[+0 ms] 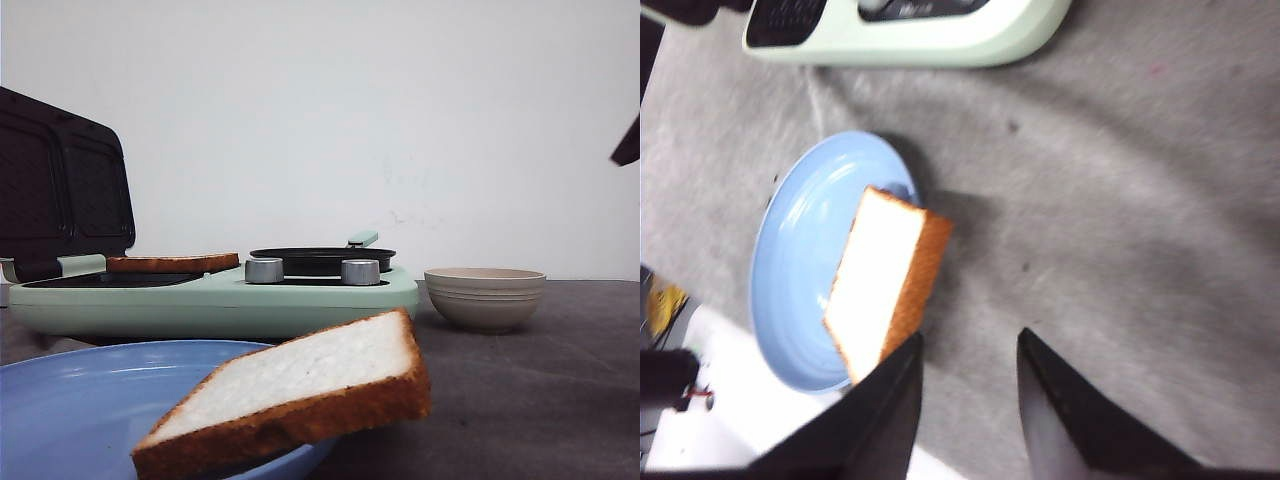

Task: Make breakfast with bread and shrimp
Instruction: 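Grasp the second bread slice on the blue plate with the right gripper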

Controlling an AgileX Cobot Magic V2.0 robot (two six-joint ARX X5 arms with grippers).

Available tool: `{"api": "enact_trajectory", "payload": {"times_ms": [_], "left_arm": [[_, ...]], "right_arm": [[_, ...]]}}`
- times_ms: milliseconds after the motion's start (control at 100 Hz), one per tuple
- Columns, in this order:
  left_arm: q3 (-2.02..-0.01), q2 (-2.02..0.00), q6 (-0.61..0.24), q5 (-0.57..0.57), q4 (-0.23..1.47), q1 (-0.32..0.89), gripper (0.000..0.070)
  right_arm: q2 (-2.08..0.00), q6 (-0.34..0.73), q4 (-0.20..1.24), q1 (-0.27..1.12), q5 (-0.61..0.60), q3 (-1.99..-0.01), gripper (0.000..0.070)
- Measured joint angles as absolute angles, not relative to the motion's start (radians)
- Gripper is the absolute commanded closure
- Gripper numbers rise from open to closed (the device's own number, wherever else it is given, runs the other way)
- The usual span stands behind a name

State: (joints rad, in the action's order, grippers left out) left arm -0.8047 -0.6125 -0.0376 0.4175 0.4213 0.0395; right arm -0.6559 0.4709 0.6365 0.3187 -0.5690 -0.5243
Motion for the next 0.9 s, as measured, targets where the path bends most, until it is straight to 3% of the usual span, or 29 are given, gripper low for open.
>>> {"api": "enact_trajectory", "payload": {"times_ms": [340,570,650,900], "left_arm": [[-0.799,-0.509,-0.041,0.415,0.475,0.039,0.0352],[-0.799,-0.505,-0.04,0.415,0.508,0.039,0.0352],[-0.799,-0.505,-0.04,0.414,0.508,0.039,0.0352],[-0.799,-0.504,-0.04,0.414,0.509,0.039,0.0351]], "right_arm": [[-0.86,0.605,0.414,0.553,-0.573,-0.443,0.0351],[-1.001,0.689,0.234,0.669,-0.575,-0.443,0.032],[-1.05,0.712,0.197,0.693,-0.574,-0.443,0.0286],[-1.13,0.749,0.137,0.746,-0.574,-0.443,0.0285]]}}
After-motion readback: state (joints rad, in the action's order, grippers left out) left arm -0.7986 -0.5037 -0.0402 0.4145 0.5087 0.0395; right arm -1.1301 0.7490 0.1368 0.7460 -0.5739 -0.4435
